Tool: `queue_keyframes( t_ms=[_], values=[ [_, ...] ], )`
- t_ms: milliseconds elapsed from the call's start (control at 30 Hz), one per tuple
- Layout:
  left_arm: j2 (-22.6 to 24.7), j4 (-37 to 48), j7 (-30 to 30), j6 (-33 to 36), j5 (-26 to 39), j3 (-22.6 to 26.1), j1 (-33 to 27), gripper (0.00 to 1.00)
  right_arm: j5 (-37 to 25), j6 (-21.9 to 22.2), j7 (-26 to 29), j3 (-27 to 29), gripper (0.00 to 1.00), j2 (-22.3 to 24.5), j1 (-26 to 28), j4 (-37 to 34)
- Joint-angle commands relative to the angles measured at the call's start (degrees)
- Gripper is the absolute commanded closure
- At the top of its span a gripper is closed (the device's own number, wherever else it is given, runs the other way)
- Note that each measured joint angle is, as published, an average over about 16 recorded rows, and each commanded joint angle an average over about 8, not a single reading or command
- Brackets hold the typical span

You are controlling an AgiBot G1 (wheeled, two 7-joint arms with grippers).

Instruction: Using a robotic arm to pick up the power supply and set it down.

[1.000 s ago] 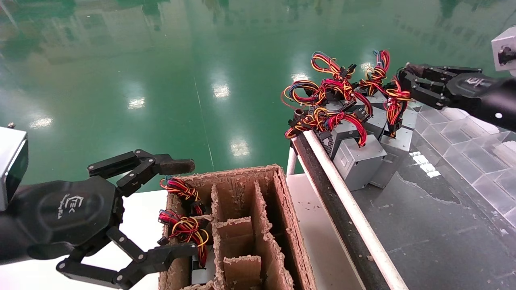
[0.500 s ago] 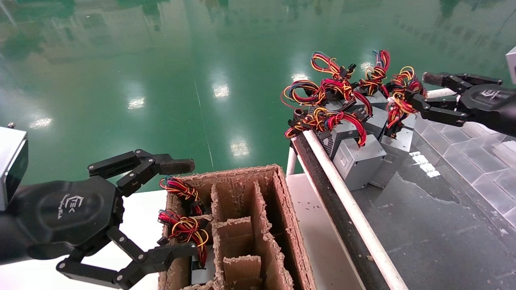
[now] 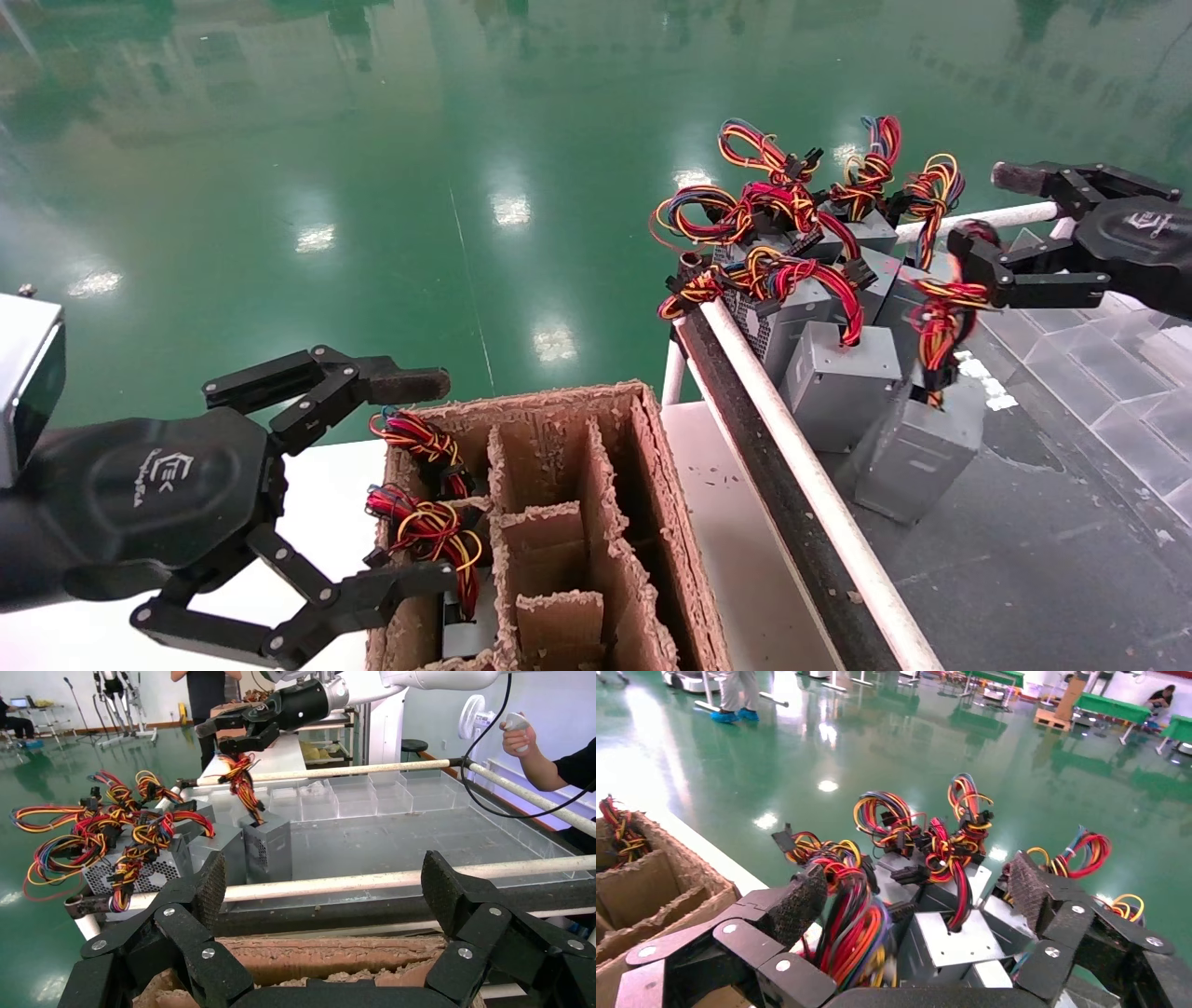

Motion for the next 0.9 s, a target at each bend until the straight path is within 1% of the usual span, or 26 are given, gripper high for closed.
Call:
queue_keyframes(
  t_ms=[33,300,567,733,900],
  values=[
    [0.0,0.0,0.0,0.0,0.0,0.0,0.0,0.0,0.09,0.28,-0.08,0.06,0.0,-0.11,-0.17,-0.37],
    [0.0,0.0,0.0,0.0,0.0,0.0,0.0,0.0,0.47,1.95,-0.54,0.33,0.0,-0.54,0.86,-0.5],
    [0.0,0.0,0.0,0.0,0.0,0.01,0.0,0.0,0.42,5.07,-0.87,0.31,0.0,-1.19,1.83,-0.92],
    [0.0,0.0,0.0,0.0,0.0,0.01,0.0,0.0,0.19,6.45,-0.92,0.15,0.0,-1.59,1.68,-1.24],
    [0.0,0.0,0.0,0.0,-0.01,0.01,0.0,0.0,-0.28,6.89,-0.45,-0.18,0.0,-1.78,1.23,-1.52]
  ],
)
